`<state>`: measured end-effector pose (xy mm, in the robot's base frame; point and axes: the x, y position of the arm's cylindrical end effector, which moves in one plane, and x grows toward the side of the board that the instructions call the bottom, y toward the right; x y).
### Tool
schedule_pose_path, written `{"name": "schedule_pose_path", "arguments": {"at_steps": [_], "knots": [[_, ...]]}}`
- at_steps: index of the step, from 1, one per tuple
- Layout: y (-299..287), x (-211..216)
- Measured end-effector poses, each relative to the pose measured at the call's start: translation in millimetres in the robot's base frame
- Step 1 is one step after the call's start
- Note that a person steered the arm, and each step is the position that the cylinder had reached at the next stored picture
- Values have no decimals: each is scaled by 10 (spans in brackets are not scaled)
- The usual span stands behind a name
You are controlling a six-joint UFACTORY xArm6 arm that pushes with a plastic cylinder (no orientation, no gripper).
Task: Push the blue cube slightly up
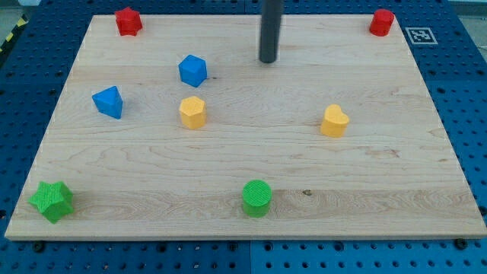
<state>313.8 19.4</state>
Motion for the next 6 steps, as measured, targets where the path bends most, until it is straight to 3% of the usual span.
{"name": "schedule_pose_path", "arguments": {"at_steps": [3,5,6], "knots": [[-601,672],[-1359,665],[-1387,605]]}}
